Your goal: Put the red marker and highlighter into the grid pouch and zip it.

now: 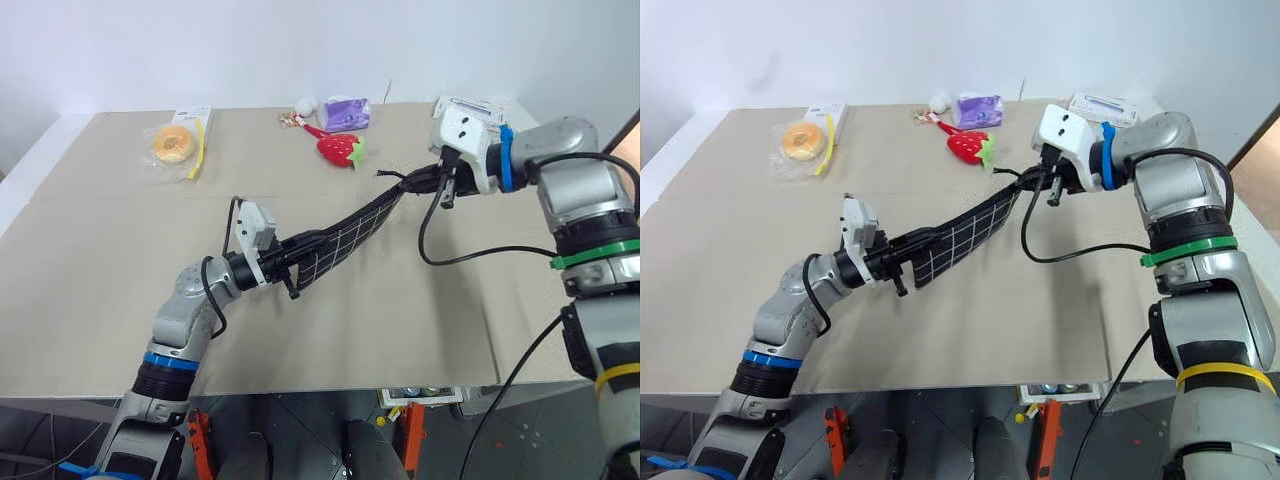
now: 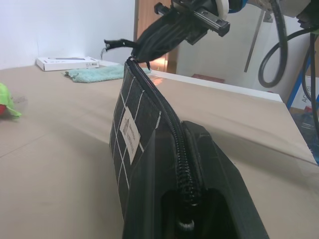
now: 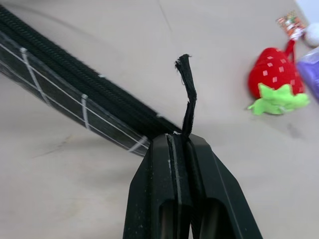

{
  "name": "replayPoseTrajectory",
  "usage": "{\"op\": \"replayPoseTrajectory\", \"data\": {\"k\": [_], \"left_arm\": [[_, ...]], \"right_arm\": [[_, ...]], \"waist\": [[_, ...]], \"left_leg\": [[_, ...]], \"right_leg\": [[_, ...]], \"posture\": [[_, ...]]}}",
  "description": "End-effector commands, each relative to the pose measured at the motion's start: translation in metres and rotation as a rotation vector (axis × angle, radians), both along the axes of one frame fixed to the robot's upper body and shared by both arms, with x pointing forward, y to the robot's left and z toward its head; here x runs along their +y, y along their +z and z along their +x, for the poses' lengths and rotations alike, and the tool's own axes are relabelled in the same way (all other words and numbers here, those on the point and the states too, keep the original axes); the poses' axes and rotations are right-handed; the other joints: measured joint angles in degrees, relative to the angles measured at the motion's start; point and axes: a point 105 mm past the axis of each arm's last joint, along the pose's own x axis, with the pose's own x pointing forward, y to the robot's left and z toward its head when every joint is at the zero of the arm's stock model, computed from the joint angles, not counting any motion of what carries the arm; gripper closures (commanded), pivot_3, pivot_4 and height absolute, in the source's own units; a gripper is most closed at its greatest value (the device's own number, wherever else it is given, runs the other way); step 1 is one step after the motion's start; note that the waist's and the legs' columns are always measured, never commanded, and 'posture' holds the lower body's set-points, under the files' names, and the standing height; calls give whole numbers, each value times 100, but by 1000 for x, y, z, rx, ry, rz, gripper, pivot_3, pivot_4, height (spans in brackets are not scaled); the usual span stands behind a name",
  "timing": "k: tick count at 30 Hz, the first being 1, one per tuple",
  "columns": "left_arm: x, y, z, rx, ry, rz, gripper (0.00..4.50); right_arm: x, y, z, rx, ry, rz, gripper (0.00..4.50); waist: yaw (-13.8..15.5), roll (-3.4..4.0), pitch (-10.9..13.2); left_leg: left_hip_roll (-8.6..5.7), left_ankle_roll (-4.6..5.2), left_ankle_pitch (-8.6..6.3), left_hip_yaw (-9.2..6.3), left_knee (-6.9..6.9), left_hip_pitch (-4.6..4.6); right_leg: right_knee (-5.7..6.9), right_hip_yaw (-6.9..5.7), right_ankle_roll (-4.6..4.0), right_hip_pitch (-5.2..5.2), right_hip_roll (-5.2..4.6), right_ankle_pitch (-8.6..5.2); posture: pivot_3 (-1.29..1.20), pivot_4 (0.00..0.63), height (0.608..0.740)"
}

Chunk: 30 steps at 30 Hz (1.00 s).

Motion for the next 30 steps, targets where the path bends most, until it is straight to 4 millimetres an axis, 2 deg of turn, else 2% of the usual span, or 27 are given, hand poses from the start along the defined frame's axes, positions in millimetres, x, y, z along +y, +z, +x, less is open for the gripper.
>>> {"op": "replayPoseTrajectory", "data": {"k": [1, 3, 6, 9, 13, 16, 17, 19, 21, 22, 25, 26, 30], "left_arm": [[7, 7, -4, -116, -1, 75, 4500], [11, 3, -4, -162, -10, 150, 4500], [16, -4, -4, -196, -24, 221, 4500], [23, -12, -4, -220, -36, 291, 4500], [27, -18, -4, -228, -63, 342, 4500], [30, -23, -8, -190, -122, 355, 4500], [30, -24, -11, -169, -145, 353, 3718], [30, -23, -17, -119, -195, 331, 3063], [28, -19, -24, -69, -237, 302, 2008], [28, -17, -29, -38, -261, 287, 1652], [30, -14, -35, 32, -279, 262, 179], [31, -11, -35, 54, -274, 246, 20], [41, 0, -29, 95, -206, 187, 20]], "right_arm": [[-13, 21, -12, -37, 4, 73, 4445], [-3, 27, -29, 6, 94, 175, 4445], [-14, 35, -34, 15, 57, 254, 3501], [-42, 35, -28, 3, -78, 279, 2079], [-65, 28, -24, -2, -200, 294, 66], [-75, 17, -25, 8, -242, 283, 66], [-76, 14, -26, 13, -246, 279, 0], [-77, 8, -29, 30, -247, 284, 0], [-77, 5, -30, 37, -253, 289, 0], [-77, 3, -31, 46, -252, 290, 0], [-79, -1, -33, 56, -265, 292, 0], [-80, -1, -33, 53, -275, 293, 0], [-82, -9, -35, 67, -288, 286, 0]], "waist": [[3, 0, 0], [20, 0, 0], [12, 3, 0], [19, 3, 0], [-1, 3, -1], [-38, 3, -1], [-56, 3, -1], [-82, 4, -1], [-112, 3, 0], [-126, 4, 0], [-126, 2, 1], [-126, 1, 1], [-125, 1, 2]], "left_leg": [[0, 0, 0, 0, 0, 0], [0, 0, 0, -3, -3, -2], [0, 2, -1, 0, -4, -2], [0, 4, -2, 12, -2, 6], [5, 3, -1, 31, -1, 17], [13, 5, 0, 51, -1, 27], [13, 7, 1, 53, -1, 28], [14, 10, 3, 54, -1, 28], [14, 13, 5, 53, -1, 26], [14, 13, 5, 53, 0, 25], [13, 14, 5, 49, 0, 17], [13, 14, 4, 49, 0, 15], [13, 16, 3, 49, -1, 16]], "right_leg": [[0, 1, 0, 0, 0, 0], [0, -2, 1, 0, 0, -1], [0, 0, 1, 0, 0, -2], [0, 8, 1, 3, 0, -1], [1, 14, 13, 6, 0, -7], [1, 23, 24, 6, 2, -8], [2, 24, 25, 6, 2, -7], [4, 28, 28, 6, 6, -5], [6, 30, 30, 5, 6, -4], [6, 30, 31, 4, 6, -3], [6, 32, 38, 1, 6, -6], [5, 32, 40, 1, 6, -8], [5, 31, 42, 2, 6, -10]], "posture": [[0, 150, 740], [0, 150, 740], [0, 150, 740], [0, 150, 740], [0, 150, 740], [0, 150, 740], [0, 150, 740], [0, 150, 740], [0, 150, 740], [0, 150, 740], [0, 150, 740], [0, 150, 740], [0, 150, 740]]}}
